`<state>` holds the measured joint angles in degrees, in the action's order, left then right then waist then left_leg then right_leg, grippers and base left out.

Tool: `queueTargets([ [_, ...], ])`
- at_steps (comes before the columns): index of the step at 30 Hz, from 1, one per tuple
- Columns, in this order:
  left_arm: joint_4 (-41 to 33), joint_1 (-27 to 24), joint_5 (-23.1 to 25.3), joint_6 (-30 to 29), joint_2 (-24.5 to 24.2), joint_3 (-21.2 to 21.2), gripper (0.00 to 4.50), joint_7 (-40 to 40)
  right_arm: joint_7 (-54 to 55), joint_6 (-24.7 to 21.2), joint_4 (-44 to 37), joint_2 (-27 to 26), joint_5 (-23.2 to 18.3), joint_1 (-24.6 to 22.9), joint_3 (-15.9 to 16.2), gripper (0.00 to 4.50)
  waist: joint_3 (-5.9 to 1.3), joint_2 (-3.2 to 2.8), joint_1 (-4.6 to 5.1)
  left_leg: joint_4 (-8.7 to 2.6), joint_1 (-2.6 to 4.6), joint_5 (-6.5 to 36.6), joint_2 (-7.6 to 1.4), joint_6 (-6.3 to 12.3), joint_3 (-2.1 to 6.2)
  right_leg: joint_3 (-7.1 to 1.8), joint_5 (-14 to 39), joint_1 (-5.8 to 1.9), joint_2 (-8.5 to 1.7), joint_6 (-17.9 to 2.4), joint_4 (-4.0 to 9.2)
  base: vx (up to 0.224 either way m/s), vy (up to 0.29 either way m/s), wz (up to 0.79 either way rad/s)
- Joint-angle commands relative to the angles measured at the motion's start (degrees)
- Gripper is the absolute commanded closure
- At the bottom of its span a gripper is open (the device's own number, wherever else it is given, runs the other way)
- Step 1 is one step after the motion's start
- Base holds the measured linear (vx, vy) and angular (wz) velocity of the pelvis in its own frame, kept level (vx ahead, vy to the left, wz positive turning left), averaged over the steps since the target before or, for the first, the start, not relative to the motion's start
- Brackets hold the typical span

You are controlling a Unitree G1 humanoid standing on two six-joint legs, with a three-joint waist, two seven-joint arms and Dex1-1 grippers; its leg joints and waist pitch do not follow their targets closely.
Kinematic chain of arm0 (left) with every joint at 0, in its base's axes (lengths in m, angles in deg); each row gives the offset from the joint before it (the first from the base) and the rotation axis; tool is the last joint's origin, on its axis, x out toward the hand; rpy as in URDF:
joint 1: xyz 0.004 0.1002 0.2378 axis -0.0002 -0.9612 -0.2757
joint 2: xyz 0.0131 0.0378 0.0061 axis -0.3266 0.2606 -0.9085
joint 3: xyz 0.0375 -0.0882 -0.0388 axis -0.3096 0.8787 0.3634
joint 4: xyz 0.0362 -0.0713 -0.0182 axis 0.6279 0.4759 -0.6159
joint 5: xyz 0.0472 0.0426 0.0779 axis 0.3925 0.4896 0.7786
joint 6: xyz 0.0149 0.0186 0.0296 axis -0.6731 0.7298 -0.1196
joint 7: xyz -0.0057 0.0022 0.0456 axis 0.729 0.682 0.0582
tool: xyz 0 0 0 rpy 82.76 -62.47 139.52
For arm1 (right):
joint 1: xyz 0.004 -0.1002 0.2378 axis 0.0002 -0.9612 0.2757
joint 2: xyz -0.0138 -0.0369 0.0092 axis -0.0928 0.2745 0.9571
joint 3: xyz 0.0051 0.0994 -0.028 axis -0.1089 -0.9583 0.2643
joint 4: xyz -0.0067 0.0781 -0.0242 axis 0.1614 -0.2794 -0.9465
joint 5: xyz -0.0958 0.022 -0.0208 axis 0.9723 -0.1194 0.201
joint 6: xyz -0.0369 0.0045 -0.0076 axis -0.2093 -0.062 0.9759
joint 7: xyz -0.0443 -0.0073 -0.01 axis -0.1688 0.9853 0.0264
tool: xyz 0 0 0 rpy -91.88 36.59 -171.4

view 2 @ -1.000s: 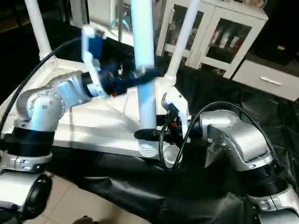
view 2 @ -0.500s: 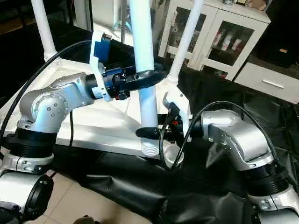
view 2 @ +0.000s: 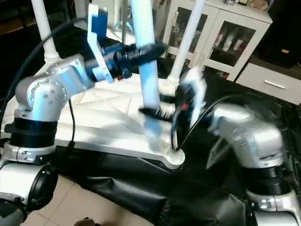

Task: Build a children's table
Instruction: Rotate table base

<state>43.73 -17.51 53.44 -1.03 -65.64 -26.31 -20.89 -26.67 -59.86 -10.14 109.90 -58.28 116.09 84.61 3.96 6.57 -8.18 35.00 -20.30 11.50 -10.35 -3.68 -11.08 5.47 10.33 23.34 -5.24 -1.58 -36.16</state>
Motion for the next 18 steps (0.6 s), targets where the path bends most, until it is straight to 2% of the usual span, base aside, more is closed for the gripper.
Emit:
queueTargets([
  [1, -0.65, 0.58, 0.73, 0.28, 0.17, -0.9, 2.73, 0.31, 1.13, -0.77, -0.44, 0.48, 0.17, 0.39, -0.84, 0.77, -4.42, -0.66, -0.05, -3.87, 0.4, 4.95, -3.0, -1.85, 1.51, -3.44, 8.6, -3.62, -4.07, -8.76, 3.93, 0.0, 0.0, 0.0],
  [2, -0.89, 0.56, 1.05, 0.42, 0.15, -1.18, 2.73, 0.48, 2.09, -1.12, 0.1, 0.41, 0.88, 0.94, -0.59, 0.71, -4.44, -0.7, -0.05, -3.86, 0.38, 4.8, -2.98, -1.87, 1.5, -3.44, 8.35, -3.61, -4.04, -8.75, 3.91, 0.0, 0.0, 0.0],
  [3, -1.21, 0.49, 1.15, 0.38, 0.25, -1.38, 2.73, 0.66, 2.91, -1.73, 0.45, 0.19, 1.38, 1.42, -0.13, 0.69, -4.47, -0.29, 0.02, -3.86, 0.33, 4.17, -2.95, -1.87, 1.51, -3.41, 8.01, -3.65, -3.95, -8.7, 3.83, 0.0, 0.0, 0.0],
  [4, -1.23, 0.49, 1.15, 0.38, 0.26, -1.39, 2.73, 0.67, 2.95, -1.77, 0.46, 0.17, 1.4, 1.45, -0.1, 0.68, -4.49, -0.46, -0.04, -3.88, 0.32, 3.94, -2.95, -1.88, 1.52, -3.41, 7.83, -3.65, -4.02, -8.78, 3.76, 0.0, 0.0, 0.0],
  [5, -1.44, 0.46, 1.18, 0.33, 0.26, -1.55, 2.73, 0.79, 3.43, -2.26, 0.41, -0.05, 1.49, 1.65, 0.21, 0.68, -4.47, -0.29, -0.01, -3.84, 0.27, 4.09, -2.94, -1.73, 1.47, -3.43, 7.92, -3.63, -4.01, -8.7, 3.81, 0.0, 0.0, 0.0],
  [7, -1.53, 0.46, 1.18, 0.32, 0.18, -1.68, 2.73, 0.85, 3.76, -2.59, 0.23, -0.21, 1.36, 1.72, 0.33, 0.68, -4.45, -0.43, -0.05, -3.86, 0.29, 4.1, -2.93, -1.65, 1.47, -3.44, 8.2, -3.6, -4.06, -8.61, 3.83, 0.0, 0.0, 0.0],
  [9, -1.17, 0.84, 1.23, 0.23, -0.02, -1.59, 2.73, 1.24, 4.76, -3.48, -0.05, -0.43, 1.8, 2.22, 1.25, 0.68, -4.42, -0.23, -0.02, -3.87, 0.2, 4.38, -2.9, -1.67, 1.47, -3.45, 9.15, -3.63, -4.08, -8.16, 3.93, 0.0, 0.0, 0.0],
  [13, -0.69, 1.34, 1.73, 0.21, -0.3, -1.64, 2.73, 1.06, 6.28, -3.9, 0.3, -1.12, 2.86, 3.15, 2.15, 0.68, -4.42, -0.54, -0.01, -3.93, 0.26, 4.47, -2.96, -2.23, 1.52, -3.45, 9.46, -3.5, -4.12, -7.73, 3.92, 0.0, 0.0, 0.0],
  [17, -0.08, 1.41, 3.12, 1.18, -0.46, -2.67, 2.73, 0.37, 8.0, -4.14, 0.32, -2.48, 4.16, 3.27, 3.68, 0.68, -4.43, -0.48, 0.1, -3.98, 0.23, 4.23, -2.91, -2.43, 1.52, -3.45, 8.79, -3.51, -4.03, -7.54, 3.89, 0.0, 0.0, 0.0],
  [18, 0.12, 1.57, 3.46, 1.43, -0.66, -3.06, 2.73, 0.05, 8.33, -4.26, 0.44, -2.6, 4.66, 3.3, 4.27, 0.68, -4.44, -0.66, 0.07, -4.01, 0.33, 4.3, -2.94, -2.47, 1.53, -3.45, 8.75, -3.46, -4.02, -7.51, 3.91, 0.0, 0.0, 0.0],
])
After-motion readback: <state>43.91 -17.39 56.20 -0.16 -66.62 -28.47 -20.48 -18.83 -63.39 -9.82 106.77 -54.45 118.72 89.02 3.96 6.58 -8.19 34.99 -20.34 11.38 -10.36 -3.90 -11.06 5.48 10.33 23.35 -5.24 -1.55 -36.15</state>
